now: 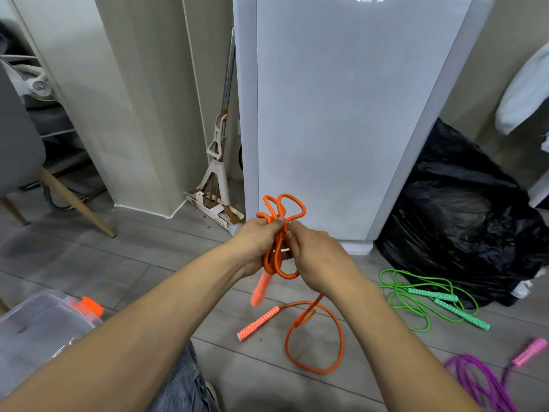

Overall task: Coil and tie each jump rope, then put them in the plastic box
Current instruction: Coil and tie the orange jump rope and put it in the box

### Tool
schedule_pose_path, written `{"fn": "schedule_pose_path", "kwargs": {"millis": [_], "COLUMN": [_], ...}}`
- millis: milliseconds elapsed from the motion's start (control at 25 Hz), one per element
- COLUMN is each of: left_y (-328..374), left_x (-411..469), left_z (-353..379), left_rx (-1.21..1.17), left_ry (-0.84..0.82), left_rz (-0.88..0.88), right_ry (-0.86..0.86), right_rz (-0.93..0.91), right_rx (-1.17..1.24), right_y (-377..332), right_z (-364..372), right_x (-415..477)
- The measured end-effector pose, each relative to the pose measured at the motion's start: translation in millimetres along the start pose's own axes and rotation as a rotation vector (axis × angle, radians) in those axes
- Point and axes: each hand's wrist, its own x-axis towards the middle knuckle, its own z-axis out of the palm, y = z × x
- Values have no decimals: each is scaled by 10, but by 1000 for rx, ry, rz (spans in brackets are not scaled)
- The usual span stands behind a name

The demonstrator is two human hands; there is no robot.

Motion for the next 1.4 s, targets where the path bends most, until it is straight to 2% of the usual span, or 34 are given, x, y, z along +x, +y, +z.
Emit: {"fn": "schedule_pose_path", "kwargs": {"millis": [240,400,520,640,720,760,840,920,1000,1160,1400], "left_y": [7,137,222,309,349,359,359,339,298,176,95], "left_x": [21,82,183,278,327,342,345,310,253,133,-29], "left_z": [19,-18,-148,-334,-465,-525,-601,-565,-457,-213,24], "left_rx": [74,-232,-428,-532,-523,-494,-407,-316,-166,142,355], "left_ry": [9,64,122,237,334,380,422,346,231,67,-102], "left_rz": [110,170,157,148,185,218,284,299,280,258,222], "right_ry": [-35,-132,-296,-466,-496,-473,-302,-70,67,143,209], "right_rz": [-4,14,44,101,147,175,226,233,204,110,94], "right_rx": [22,80,202,304,300,290,218,125,133,154,41], "right_y": [3,32,77,179,339,430,588,656,585,353,177], "right_z": [12,-47,-127,-206,-305,-362,-478,-549,-545,-416,-277], "right_x": [11,27,3,-30,-31,-28,-14,-4,7,20,19]}}
